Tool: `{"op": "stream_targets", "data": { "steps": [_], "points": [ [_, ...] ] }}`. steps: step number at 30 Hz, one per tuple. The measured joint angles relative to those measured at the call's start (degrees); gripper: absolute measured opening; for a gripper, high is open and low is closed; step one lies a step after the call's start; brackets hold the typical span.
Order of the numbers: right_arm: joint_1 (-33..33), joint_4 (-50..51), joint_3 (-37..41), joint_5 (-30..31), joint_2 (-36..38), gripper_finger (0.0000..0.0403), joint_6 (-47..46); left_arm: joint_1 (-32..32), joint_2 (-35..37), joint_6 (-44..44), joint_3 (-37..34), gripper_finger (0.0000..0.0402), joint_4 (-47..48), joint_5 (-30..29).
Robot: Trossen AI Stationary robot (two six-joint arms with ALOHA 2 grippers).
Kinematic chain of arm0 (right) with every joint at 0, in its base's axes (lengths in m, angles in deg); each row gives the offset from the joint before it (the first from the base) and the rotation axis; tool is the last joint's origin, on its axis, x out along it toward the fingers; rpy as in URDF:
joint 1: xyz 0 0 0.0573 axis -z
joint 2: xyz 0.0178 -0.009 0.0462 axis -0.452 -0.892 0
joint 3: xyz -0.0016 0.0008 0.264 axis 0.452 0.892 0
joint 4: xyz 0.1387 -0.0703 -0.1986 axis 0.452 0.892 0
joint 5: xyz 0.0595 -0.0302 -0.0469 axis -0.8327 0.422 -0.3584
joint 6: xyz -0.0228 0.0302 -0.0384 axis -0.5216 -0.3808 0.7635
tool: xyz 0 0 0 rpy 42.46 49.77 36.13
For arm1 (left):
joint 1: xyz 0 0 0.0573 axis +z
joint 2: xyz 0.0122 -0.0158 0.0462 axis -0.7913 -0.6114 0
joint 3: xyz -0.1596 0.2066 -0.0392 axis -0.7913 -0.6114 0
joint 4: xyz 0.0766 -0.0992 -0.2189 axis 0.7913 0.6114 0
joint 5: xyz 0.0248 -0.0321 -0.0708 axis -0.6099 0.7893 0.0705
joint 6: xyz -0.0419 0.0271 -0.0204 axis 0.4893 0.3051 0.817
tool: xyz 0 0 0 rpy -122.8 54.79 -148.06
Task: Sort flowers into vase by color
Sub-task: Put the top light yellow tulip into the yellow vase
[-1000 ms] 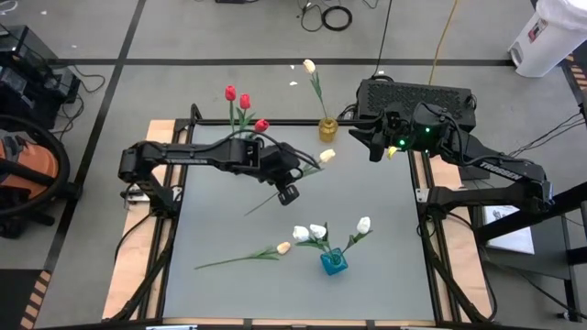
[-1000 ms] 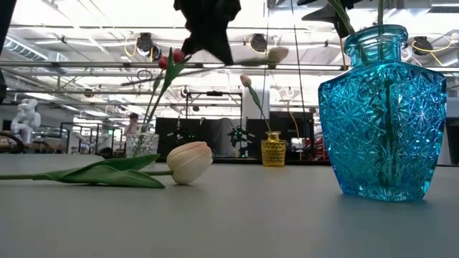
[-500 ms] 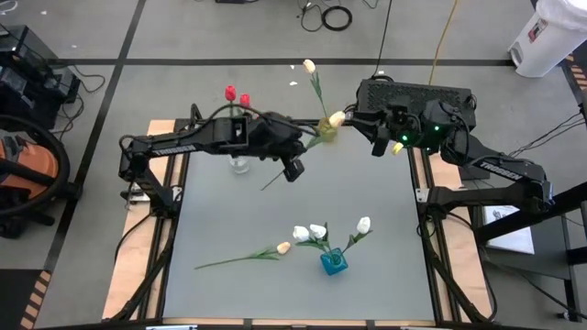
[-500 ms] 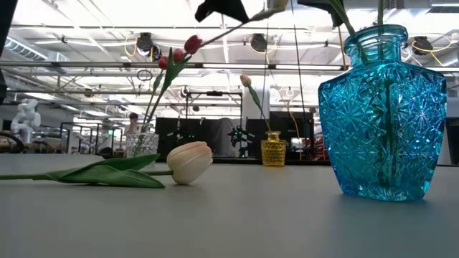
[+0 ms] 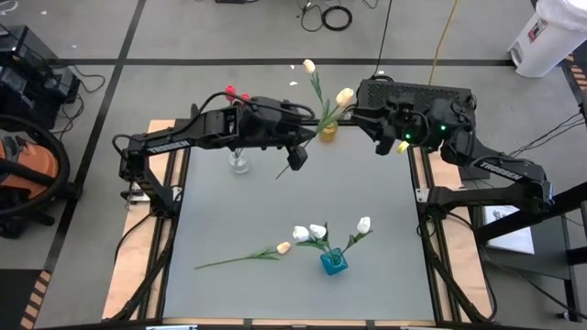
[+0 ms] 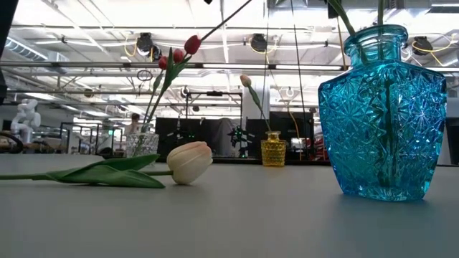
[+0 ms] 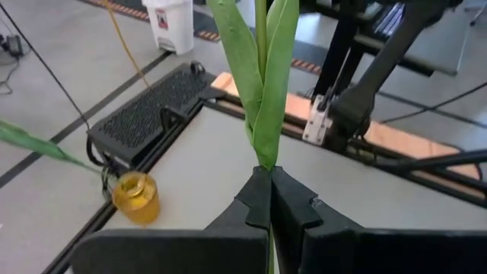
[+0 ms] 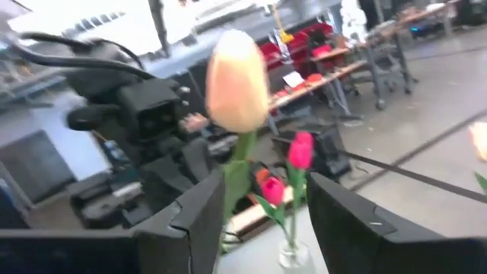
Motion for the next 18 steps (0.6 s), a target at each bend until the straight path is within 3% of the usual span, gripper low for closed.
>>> {"op": "stream_targets", "data": {
  "steps": [18],
  "points": [
    [-6.22, -7.28, 0.02, -1.8, -3.53, 0.0178, -1.93, 0.1, 0.0, -1.46, 0.0, 0.0001, -9.2, 0.39]
  ]
}}
